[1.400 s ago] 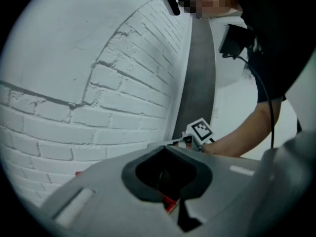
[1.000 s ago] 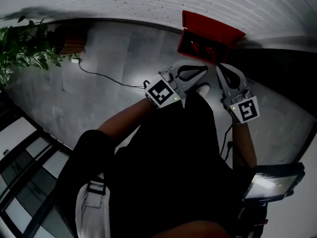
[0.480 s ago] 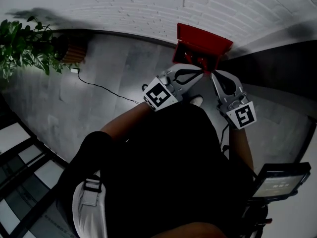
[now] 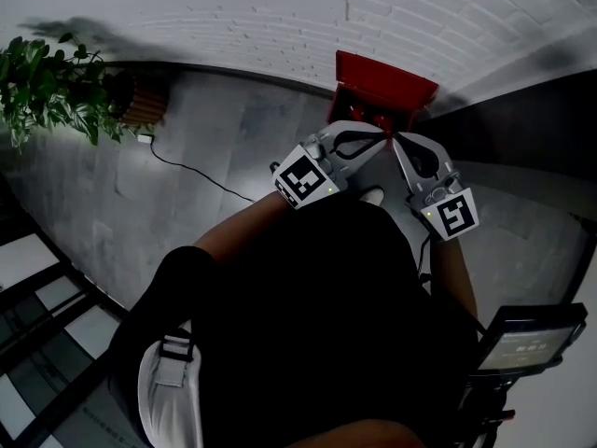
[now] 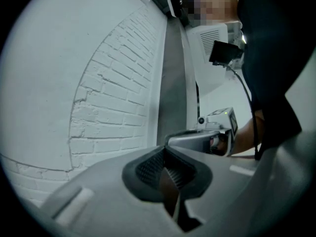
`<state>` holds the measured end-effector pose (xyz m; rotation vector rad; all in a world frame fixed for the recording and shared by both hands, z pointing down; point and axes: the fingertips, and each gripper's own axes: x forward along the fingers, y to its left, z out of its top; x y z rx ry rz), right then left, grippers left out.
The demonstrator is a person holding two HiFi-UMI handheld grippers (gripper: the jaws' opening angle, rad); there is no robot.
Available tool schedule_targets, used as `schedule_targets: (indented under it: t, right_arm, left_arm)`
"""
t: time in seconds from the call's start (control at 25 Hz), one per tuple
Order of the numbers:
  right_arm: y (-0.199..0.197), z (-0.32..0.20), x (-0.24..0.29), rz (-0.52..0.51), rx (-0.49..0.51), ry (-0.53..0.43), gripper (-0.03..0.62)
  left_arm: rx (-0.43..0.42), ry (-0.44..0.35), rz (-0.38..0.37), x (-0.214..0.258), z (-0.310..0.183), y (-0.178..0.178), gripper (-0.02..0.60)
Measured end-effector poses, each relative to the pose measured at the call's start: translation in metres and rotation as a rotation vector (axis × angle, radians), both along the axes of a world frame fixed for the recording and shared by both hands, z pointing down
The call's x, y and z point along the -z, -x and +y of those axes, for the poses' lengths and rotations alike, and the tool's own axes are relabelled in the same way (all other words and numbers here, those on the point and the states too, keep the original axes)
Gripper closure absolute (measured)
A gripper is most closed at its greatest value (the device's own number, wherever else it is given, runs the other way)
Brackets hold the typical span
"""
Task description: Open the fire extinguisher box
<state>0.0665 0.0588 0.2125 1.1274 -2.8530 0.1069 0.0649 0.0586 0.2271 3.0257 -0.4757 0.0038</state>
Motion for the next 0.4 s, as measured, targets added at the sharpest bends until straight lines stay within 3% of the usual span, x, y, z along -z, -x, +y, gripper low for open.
schedule_targets:
  t: [0.4]
  right_arm:
    - [-0.0004, -0.0019, -0.0029, -0.01, -0.017, -0.005, 0.585]
  left_arm:
    - [-0.005, -0.013, 0.015, -0.0005, -0.0032, 0.0046, 0.578]
